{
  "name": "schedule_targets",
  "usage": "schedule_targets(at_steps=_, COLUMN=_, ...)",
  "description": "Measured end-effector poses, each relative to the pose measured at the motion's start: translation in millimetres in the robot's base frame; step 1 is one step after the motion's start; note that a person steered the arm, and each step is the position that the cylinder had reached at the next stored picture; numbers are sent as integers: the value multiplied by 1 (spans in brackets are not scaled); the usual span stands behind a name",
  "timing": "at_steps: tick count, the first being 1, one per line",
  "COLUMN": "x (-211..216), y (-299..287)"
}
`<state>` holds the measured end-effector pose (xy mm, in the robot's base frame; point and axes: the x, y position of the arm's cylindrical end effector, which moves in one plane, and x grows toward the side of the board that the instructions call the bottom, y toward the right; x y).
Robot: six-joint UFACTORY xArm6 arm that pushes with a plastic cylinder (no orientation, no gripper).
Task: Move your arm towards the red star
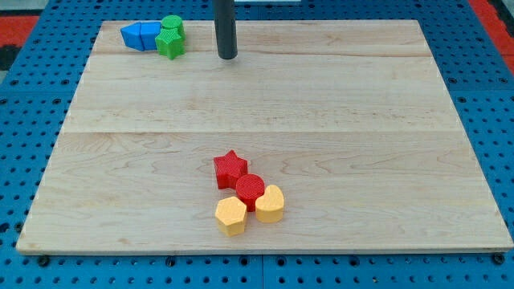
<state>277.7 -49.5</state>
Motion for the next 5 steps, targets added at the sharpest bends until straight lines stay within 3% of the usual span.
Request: schedule_targets(at_steps=5, x=3, y=24)
